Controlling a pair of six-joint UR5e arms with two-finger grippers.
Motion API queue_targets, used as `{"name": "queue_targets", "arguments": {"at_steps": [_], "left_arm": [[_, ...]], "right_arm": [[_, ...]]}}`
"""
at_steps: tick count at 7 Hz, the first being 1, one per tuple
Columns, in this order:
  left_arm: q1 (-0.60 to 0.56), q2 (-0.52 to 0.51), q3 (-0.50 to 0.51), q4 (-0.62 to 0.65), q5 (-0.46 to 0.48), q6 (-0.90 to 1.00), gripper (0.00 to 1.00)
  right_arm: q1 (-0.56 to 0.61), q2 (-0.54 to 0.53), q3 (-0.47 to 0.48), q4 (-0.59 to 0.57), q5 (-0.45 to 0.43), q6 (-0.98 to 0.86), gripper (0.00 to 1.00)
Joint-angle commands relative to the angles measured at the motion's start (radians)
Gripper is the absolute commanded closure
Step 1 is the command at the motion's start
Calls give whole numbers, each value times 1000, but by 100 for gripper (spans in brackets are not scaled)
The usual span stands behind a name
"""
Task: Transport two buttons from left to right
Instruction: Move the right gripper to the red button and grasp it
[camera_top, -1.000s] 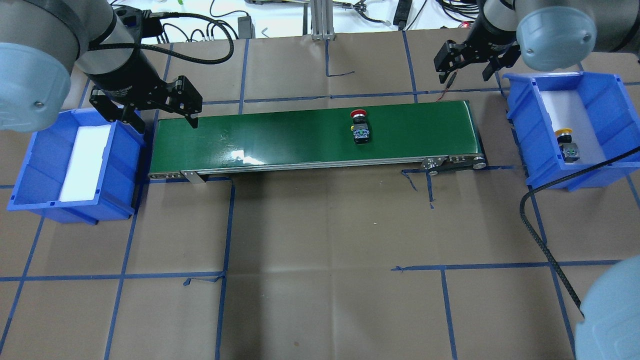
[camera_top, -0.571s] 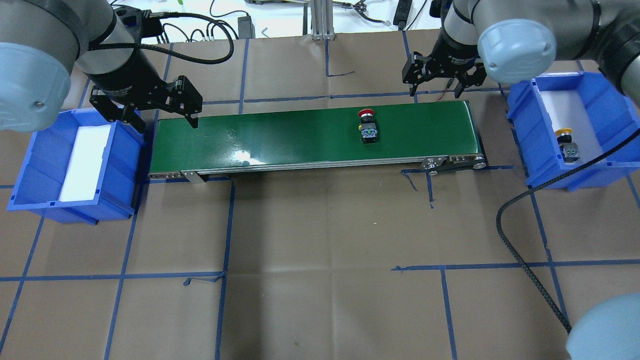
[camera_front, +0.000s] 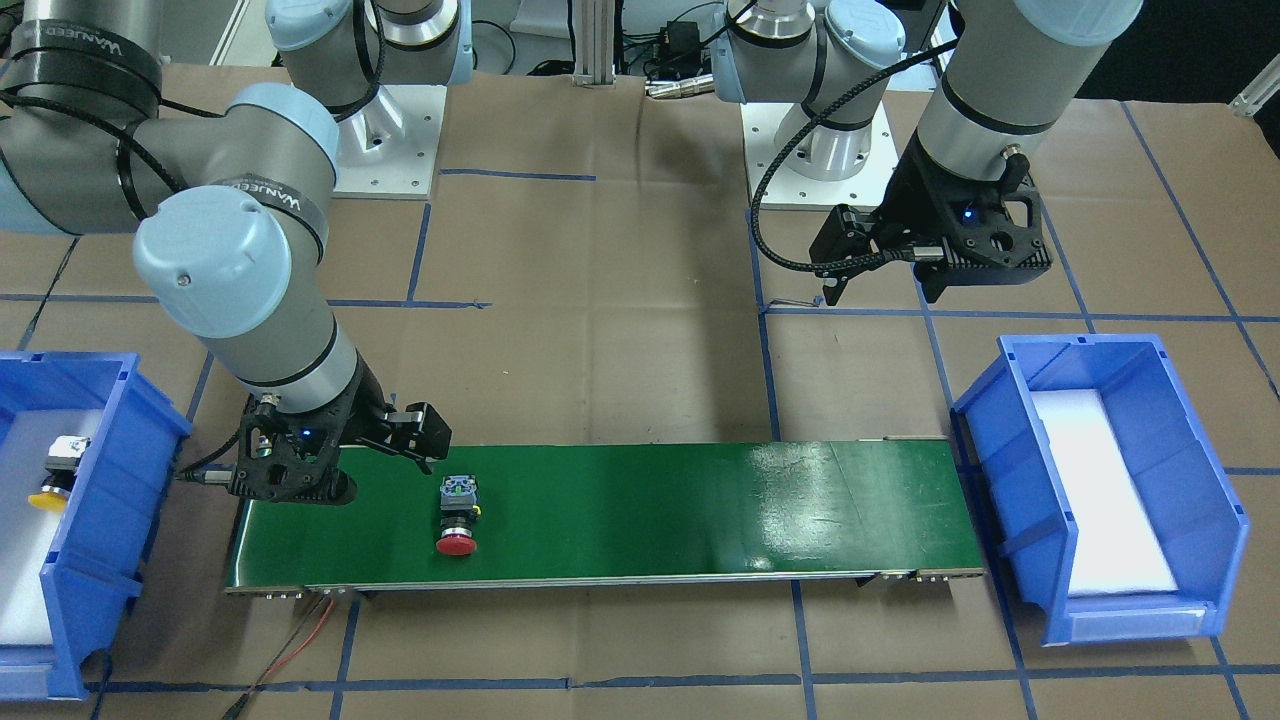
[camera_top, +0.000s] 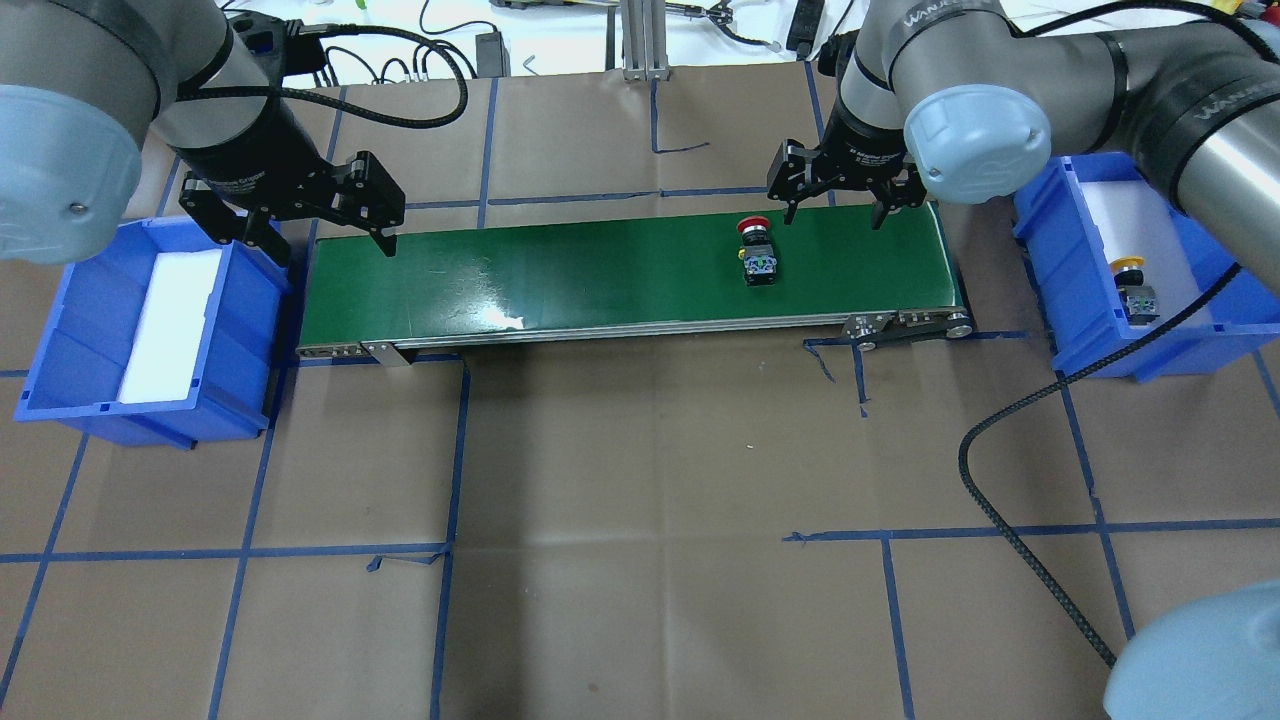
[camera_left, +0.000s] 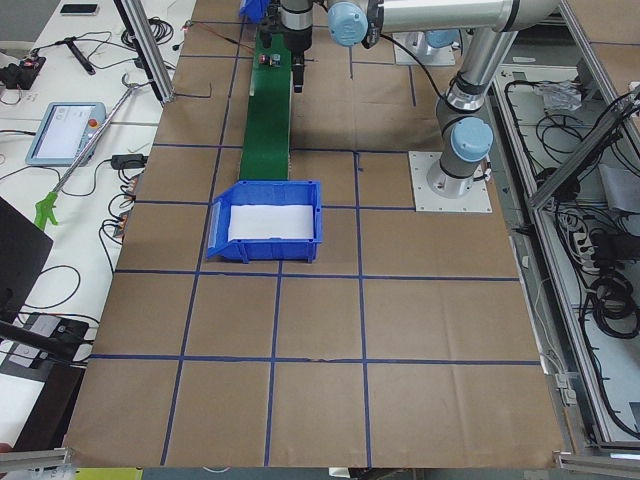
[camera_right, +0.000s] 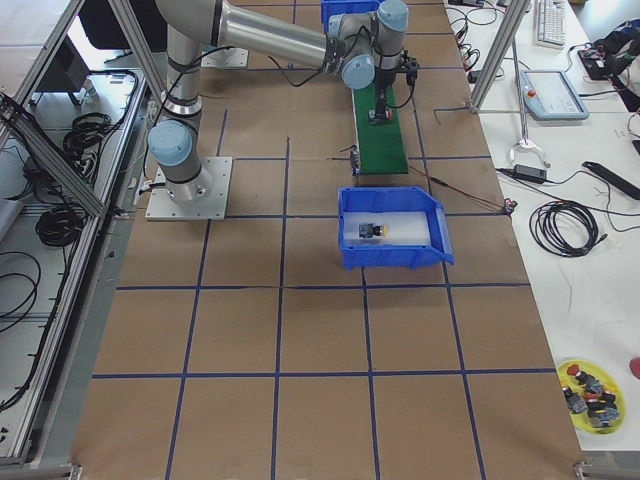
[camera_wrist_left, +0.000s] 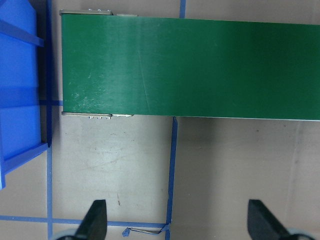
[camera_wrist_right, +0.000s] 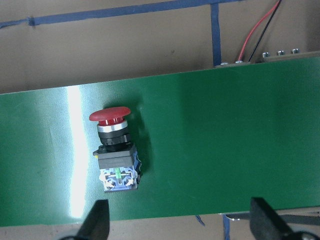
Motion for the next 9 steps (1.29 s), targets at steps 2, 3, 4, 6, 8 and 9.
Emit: {"name": "queue_targets", "arguments": {"at_steps": [2, 3, 4, 6, 8, 9], "left_arm": [[0, 2, 0, 0, 0, 0, 0], [0, 0, 0, 0, 0, 0, 0], [0, 0, 0, 0, 0, 0, 0], [0, 0, 0, 0, 0, 0, 0], [0, 0, 0, 0, 0, 0, 0], [0, 0, 0, 0, 0, 0, 0]], "right_arm": [[15, 69, -12, -79, -1, 1, 0], [15, 84, -12, -82, -1, 1, 0], [15, 101, -12, -82, -1, 1, 0], [15, 130, -12, -97, -1, 1, 1], [15, 141, -3, -94, -18, -4, 14], [15, 142, 0, -83, -61, -8, 30]]}}
